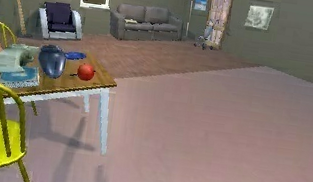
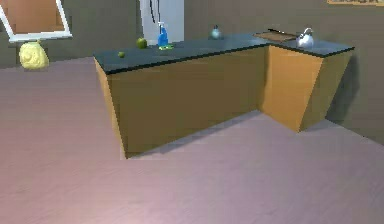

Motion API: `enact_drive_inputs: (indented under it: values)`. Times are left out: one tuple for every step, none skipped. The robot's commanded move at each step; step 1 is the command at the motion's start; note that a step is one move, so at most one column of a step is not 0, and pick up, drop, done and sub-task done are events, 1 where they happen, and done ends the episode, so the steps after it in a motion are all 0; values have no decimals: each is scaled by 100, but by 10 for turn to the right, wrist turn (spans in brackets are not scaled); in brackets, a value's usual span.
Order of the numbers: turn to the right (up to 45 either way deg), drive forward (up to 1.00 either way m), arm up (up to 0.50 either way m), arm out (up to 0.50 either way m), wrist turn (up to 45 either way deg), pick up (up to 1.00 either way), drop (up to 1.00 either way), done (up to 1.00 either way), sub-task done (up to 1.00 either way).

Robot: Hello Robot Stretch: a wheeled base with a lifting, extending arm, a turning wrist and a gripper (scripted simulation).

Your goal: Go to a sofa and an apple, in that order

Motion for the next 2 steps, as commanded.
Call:
enact_drive_inputs:
  values:
    - [0,100,0,0,0,0,0,0,0]
    - [30,0,0,0,0,0,0,0,0]
